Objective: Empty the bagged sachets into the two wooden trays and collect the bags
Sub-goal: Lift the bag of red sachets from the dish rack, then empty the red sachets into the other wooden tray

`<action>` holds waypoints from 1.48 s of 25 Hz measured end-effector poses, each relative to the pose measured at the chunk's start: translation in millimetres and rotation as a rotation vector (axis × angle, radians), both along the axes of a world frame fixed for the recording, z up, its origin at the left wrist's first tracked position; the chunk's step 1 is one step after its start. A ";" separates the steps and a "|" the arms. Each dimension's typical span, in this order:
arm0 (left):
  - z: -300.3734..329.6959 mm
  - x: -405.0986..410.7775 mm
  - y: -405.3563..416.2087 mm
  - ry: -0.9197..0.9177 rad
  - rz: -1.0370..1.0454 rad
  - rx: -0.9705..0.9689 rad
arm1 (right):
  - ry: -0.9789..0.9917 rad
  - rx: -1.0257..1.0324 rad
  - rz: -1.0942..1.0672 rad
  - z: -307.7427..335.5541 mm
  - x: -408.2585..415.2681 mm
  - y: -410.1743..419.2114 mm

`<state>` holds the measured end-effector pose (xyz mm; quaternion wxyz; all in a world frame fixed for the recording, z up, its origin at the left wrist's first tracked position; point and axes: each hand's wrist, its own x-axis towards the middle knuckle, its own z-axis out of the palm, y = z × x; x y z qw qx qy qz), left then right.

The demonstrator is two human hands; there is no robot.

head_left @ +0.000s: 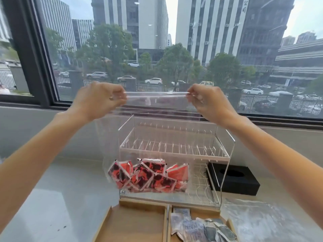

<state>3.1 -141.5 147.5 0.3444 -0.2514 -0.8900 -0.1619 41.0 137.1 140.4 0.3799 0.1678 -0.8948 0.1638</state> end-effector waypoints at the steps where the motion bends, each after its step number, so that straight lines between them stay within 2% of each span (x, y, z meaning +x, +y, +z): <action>1: -14.9 3.8 -2.8 -0.078 0.005 -0.016 | -0.061 0.026 -0.001 -16.6 4.4 -1.8; 3: -45.1 10.6 -5.1 -0.217 0.024 -0.036 | -0.206 0.056 -0.041 -48.3 11.0 -4.8; 5: -71.0 18.0 -6.1 -0.275 0.049 -0.006 | -0.291 0.057 -0.078 -72.6 17.1 -7.7; 9: -132.1 47.1 -17.7 -0.265 -0.022 0.155 | -0.179 -0.008 -0.041 -126.2 44.0 -8.7; 11: -178.3 72.6 -23.5 -0.360 -0.101 0.183 | -0.187 0.029 -0.018 -174.6 72.3 -6.8; 13: -231.9 98.7 -26.9 -0.523 -0.185 0.187 | -0.322 0.004 0.001 -231.6 106.8 -6.2; 17: -321.6 146.6 -31.0 -0.836 -0.253 0.239 | -0.638 -0.219 0.005 -312.2 165.1 -5.4; 20: -359.3 172.1 -30.3 -0.883 -0.278 0.242 | -0.727 -0.261 -0.007 -335.4 187.7 -2.7; 30: -405.6 216.6 -41.2 -0.734 -0.184 0.113 | -0.794 -0.164 0.017 -369.3 219.5 -3.3; 35: -409.4 232.5 -38.7 -0.748 -0.073 0.264 | -0.796 -0.146 0.025 -377.4 220.9 -9.3; 37: -399.8 237.5 -33.2 -0.889 0.006 0.444 | -0.785 -0.108 0.007 -377.6 220.8 -12.4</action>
